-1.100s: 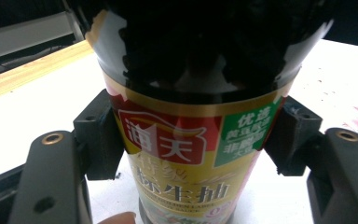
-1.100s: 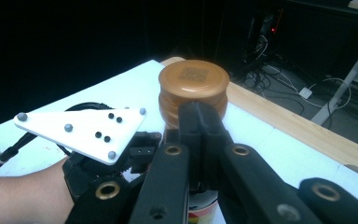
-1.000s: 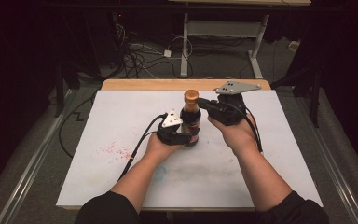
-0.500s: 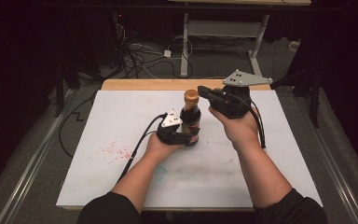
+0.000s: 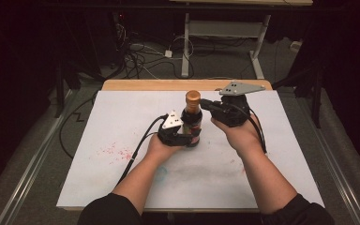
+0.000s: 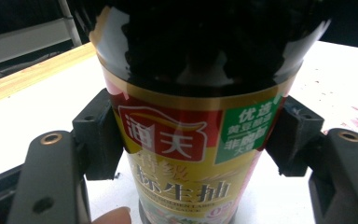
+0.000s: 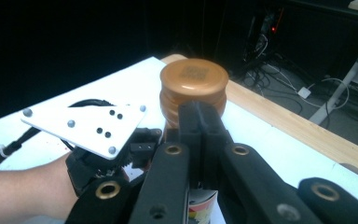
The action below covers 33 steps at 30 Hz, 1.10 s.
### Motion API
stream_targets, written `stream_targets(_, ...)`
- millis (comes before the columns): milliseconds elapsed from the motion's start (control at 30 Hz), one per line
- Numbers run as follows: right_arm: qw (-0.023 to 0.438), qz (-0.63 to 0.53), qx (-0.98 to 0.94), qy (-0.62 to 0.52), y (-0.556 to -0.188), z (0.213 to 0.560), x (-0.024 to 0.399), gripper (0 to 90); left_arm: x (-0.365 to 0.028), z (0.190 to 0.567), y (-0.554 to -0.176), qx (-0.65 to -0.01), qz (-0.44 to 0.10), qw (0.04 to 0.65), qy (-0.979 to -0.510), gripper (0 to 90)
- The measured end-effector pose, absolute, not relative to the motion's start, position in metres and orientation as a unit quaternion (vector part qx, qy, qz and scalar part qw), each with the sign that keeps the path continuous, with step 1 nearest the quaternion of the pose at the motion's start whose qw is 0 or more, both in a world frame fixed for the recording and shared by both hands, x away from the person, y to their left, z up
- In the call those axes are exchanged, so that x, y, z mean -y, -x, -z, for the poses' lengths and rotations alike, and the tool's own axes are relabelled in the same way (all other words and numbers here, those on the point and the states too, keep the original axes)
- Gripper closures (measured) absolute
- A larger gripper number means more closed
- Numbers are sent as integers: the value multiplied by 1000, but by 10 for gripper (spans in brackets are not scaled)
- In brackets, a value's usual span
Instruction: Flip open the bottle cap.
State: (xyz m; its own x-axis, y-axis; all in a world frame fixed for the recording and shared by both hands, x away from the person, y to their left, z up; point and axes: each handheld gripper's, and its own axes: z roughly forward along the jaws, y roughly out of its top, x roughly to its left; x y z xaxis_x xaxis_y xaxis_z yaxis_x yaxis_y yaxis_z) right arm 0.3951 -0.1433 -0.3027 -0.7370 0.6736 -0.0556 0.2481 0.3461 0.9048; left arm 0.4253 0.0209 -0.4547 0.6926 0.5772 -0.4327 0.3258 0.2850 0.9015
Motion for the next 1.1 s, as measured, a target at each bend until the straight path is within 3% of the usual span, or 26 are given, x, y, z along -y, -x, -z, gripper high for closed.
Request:
stream_targets(500, 221, -487, -792, -295, -399, 298, 138, 900, -19, 457, -424, -378, -101, 708, -588, 308)
stream_targets(633, 233, -526, -769, -280, -395, 271, 138, 900, -22, 457, -424, -374, -115, 686, -614, 302)
stream_targets(667, 234, -525, -770, -278, -395, 270, 137, 900, -22, 456, -425, -388, -104, 696, -595, 300)
stream_targets(1100, 226, -516, -775, -285, -392, 292, 153, 900, -23, 458, -425, -379, -106, 696, -601, 290)
